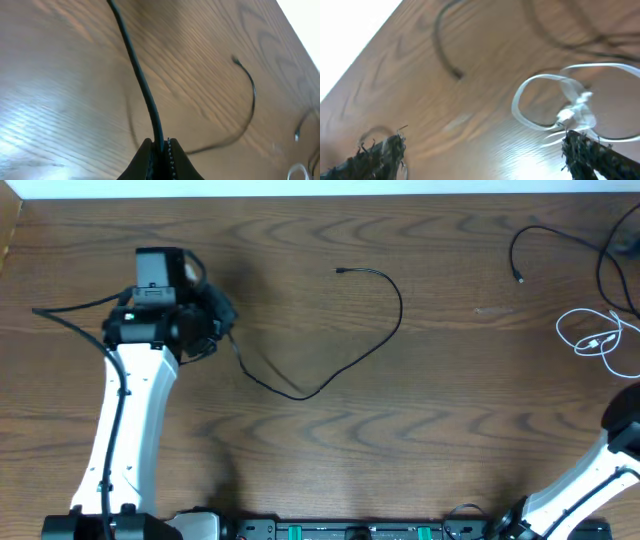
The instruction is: Untangle cables
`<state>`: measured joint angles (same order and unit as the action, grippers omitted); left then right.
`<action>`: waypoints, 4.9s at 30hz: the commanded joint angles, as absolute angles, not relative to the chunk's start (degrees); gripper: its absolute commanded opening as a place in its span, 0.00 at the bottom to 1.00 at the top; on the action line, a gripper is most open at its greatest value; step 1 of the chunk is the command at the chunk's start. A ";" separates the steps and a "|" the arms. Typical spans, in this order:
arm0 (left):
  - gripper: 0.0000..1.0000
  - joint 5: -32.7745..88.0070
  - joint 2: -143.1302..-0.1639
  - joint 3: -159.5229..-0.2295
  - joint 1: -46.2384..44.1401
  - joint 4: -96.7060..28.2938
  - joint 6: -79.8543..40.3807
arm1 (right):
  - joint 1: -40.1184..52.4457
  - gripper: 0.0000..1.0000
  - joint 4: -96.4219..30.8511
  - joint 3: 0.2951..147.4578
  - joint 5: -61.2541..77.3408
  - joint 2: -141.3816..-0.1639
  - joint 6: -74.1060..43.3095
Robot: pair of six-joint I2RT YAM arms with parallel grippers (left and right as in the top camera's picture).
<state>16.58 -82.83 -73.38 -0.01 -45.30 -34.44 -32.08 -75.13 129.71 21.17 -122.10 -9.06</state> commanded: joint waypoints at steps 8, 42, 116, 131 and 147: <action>0.08 30.46 -93.17 -73.60 -18.46 -39.07 -31.53 | -15.03 0.99 -76.86 130.34 23.97 -120.03 -4.23; 0.07 13.32 -109.40 -72.97 -16.58 -42.35 -22.92 | 5.80 0.01 -53.91 90.54 -1.13 -120.33 -15.42; 0.07 13.37 -94.80 -74.87 -4.03 -48.03 -19.94 | 22.81 0.48 -44.58 94.63 20.05 -122.26 -22.57; 0.08 11.05 -106.83 -73.19 -3.79 -41.08 -18.70 | 22.87 0.09 -40.51 95.57 18.85 -128.88 -23.59; 0.07 17.87 -115.74 -72.44 -3.27 -39.07 -8.14 | 26.74 0.01 -38.96 95.57 19.90 -130.45 -25.30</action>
